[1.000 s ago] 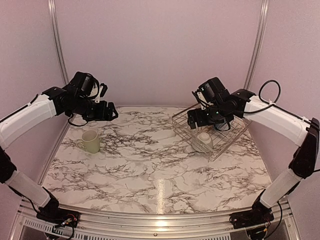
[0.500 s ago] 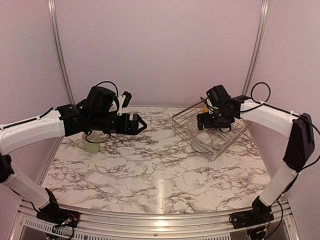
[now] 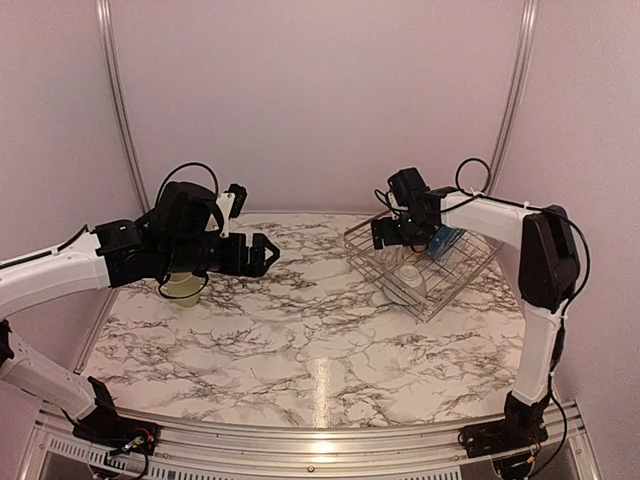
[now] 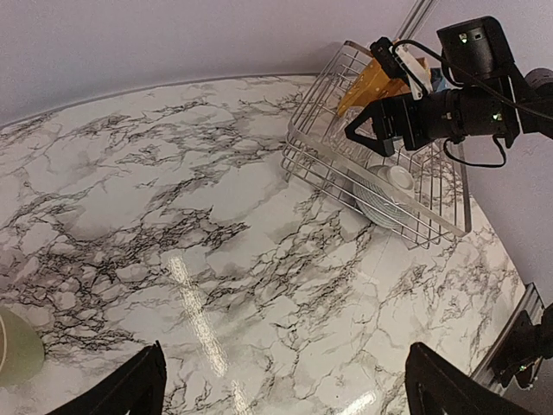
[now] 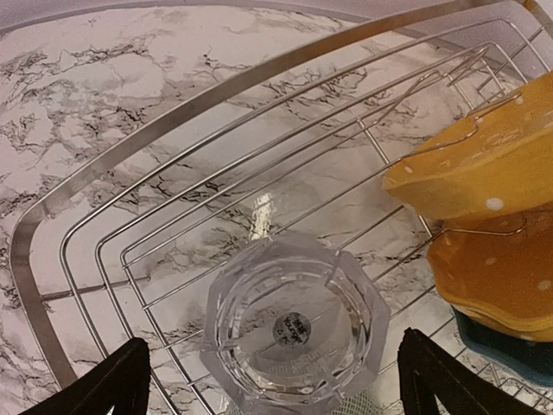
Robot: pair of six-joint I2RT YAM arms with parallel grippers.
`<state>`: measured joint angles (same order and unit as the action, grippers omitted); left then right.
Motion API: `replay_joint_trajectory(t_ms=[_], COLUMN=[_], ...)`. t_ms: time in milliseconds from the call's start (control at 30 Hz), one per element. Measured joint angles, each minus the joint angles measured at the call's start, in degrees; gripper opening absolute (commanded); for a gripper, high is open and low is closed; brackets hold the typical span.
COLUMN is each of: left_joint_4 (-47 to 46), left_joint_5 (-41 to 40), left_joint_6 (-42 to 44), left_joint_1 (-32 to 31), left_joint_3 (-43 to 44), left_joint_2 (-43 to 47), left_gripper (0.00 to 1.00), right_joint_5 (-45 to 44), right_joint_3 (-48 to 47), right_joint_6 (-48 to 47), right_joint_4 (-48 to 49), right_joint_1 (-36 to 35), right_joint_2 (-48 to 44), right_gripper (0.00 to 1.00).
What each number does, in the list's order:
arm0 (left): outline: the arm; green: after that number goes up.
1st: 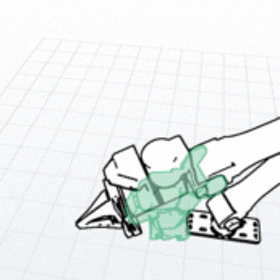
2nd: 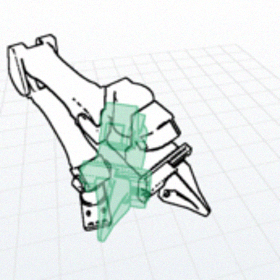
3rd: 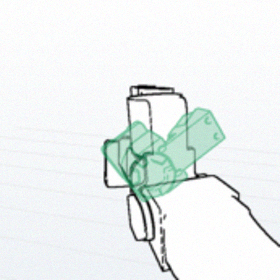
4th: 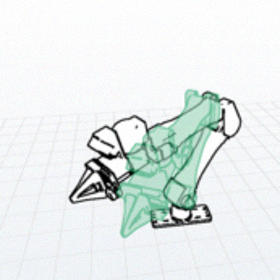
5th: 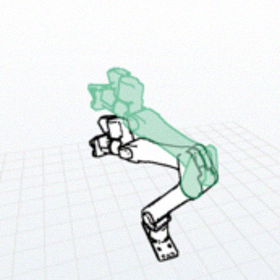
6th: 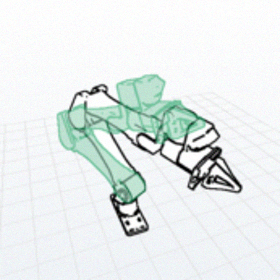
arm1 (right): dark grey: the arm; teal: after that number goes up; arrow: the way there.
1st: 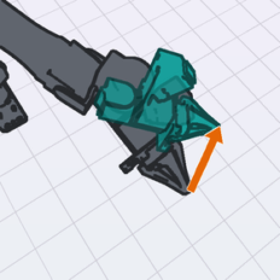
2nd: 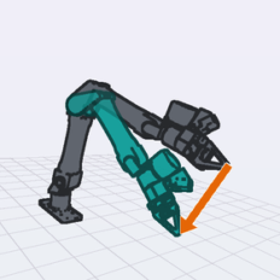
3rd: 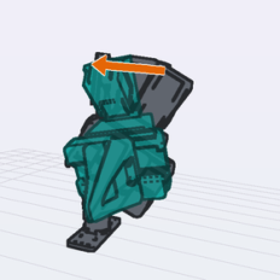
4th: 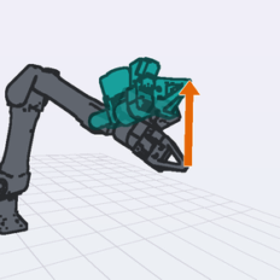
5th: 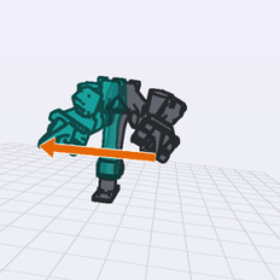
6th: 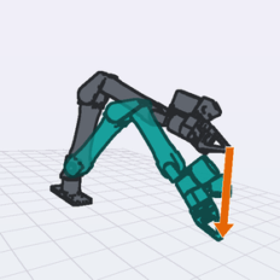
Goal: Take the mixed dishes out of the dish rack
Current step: Grab the cup from the dish rack.
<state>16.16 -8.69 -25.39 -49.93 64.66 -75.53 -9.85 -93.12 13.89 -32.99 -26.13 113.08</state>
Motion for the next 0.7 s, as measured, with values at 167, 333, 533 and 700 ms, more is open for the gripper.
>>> replay_joint_trajectory(t_ms=[167, 333, 533, 700], left_joint_4=[-0.1, -0.1, -0.4, -0.5], left_joint_5=[-0.4, -0.3, -0.3, -0.3], left_joint_6=[-0.3, -0.7, -1.2, -1.4], left_joint_1=[0.0, 0.0, 0.0, 0.0], left_joint_3=[-0.8, -0.9, -1.1, -1.2], left_joint_2=[1.3, 1.3, 1.3, 1.3], left_gripper=[0.99, 0.99, 0.99, 0.99], right_joint_5=[-2.1, -2.5, -2.6, -2.9], right_joint_3=[-1.0, -1.8, -1.9, -2.1], right_joint_6=[1.2, 3.0, 5.1, 6.5], right_joint_4=[0.0, 0.2, 1.2, 1.3], right_joint_1=[0.3, 0.7, 0.7, 0.7], right_joint_2=[2.6, 4.2, 5.8, 6.3], right_gripper=[0.90, 0.86, 0.82, 0.75])
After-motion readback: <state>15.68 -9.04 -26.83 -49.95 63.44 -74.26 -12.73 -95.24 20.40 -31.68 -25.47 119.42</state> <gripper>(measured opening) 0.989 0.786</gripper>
